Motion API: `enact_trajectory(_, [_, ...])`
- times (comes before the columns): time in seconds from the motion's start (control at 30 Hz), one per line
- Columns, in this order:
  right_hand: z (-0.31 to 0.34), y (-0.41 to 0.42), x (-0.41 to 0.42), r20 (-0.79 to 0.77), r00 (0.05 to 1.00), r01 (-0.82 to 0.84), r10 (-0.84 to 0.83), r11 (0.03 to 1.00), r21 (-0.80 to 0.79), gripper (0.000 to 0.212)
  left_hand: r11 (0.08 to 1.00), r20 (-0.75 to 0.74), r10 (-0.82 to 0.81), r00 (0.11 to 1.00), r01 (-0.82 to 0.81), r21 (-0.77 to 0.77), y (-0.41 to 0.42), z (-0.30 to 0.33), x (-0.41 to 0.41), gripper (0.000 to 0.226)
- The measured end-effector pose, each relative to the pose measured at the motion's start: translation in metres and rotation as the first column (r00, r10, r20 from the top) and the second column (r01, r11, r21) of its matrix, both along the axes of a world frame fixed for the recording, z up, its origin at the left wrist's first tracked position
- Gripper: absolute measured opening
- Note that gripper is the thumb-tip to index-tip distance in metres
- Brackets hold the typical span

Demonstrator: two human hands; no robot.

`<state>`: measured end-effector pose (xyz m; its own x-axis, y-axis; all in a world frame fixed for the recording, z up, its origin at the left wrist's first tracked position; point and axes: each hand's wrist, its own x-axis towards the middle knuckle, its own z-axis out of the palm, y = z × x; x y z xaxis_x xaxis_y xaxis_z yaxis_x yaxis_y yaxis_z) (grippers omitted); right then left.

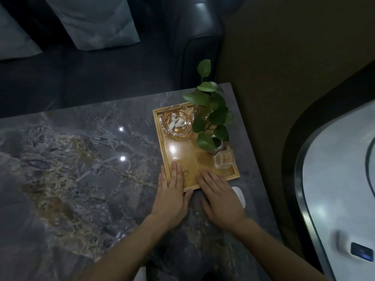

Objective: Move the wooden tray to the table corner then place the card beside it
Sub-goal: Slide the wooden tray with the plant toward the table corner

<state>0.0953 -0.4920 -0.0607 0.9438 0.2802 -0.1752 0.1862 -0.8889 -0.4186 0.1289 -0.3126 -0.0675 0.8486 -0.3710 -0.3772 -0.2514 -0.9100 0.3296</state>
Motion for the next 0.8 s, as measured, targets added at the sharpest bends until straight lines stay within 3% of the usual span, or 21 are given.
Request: enact_trajectory(0.8, [0.002, -0.049, -0.017, -0.058, 0.997, 0.049, -0.054, 0.995, -0.081, 0.063, 0.998, -0.101, -0.058, 0.993, 0.058, -0.003, -0.051, 0.012, -0.007, 0.099])
